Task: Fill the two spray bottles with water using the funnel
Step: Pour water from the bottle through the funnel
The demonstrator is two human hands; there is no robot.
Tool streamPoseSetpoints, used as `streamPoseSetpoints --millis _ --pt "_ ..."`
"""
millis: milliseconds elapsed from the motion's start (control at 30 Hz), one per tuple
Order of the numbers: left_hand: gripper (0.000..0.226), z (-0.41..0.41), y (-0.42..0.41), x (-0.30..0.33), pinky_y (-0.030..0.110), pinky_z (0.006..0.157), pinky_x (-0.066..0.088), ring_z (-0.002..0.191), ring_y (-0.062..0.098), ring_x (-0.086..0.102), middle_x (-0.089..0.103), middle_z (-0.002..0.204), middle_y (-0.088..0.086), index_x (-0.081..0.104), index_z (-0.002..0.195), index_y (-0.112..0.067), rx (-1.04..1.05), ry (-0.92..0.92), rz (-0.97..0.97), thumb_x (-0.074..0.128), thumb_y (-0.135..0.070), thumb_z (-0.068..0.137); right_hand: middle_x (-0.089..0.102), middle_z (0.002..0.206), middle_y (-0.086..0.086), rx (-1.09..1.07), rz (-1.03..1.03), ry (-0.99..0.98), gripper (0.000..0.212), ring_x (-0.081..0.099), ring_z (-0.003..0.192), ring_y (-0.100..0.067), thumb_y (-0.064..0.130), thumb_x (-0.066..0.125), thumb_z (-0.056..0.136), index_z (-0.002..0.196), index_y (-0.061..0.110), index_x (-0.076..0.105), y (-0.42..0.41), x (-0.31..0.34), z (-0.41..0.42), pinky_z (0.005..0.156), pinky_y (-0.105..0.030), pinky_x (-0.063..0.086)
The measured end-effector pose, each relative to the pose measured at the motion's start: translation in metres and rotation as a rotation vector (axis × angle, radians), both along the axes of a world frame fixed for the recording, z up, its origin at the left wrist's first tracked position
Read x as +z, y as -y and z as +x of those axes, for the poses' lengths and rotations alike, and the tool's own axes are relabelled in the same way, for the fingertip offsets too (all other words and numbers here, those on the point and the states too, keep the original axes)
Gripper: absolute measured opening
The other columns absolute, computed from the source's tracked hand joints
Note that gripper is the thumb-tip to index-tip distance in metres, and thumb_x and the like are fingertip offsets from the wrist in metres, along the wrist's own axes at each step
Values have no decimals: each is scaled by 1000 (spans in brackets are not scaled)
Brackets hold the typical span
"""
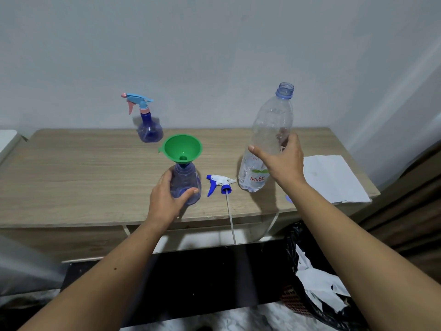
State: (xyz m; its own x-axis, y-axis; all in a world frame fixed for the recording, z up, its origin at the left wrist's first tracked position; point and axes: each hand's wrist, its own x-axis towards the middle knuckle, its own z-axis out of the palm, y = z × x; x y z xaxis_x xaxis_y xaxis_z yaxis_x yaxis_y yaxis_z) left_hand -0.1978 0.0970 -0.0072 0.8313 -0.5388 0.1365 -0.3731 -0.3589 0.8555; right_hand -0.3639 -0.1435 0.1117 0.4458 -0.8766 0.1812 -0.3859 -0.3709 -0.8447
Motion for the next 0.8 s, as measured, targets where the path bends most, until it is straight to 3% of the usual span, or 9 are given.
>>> streamPoseSetpoints --millis 167,267,400,633,800 --pt "79 -3 -1 4 42 105 57 118 18 68 71 135 -1 55 146 -20 9 9 -2 95 -36 79 46 148 -2 -45 -105 122 107 47 137 -17 49 95 68 152 17 37 -8 17 -9 113 -36 43" --pt "80 -4 -1 5 36 105 55 121 17 67 69 137 -2 54 148 -19 0 -9 -8 94 -34 80 40 144 -5 -107 -313 216 104 41 138 -25 50 92 66 147 13 40 -26 25 -7 116 -46 39" --pt "82 -5 -2 7 32 105 52 123 15 65 68 140 -4 53 150 -21 -5 -17 -15 94 -34 81 41 135 -7 -20 -496 266 85 44 131 -28 42 93 69 134 8 51 -61 24 5 113 -52 40" --pt "82 -1 -6 7 43 109 55 125 15 66 69 141 -4 54 151 -22 -30 -7 -28 93 -36 80 61 118 -4 427 -512 182 34 59 116 -24 23 87 84 112 13 71 -92 2 39 102 -34 47" --pt "96 -4 -8 13 36 106 55 124 11 67 69 140 -7 54 150 -24 -46 -35 -51 77 -67 68 67 114 0 551 -506 106 23 63 111 -21 20 84 87 109 16 78 -97 -8 55 96 -34 51"
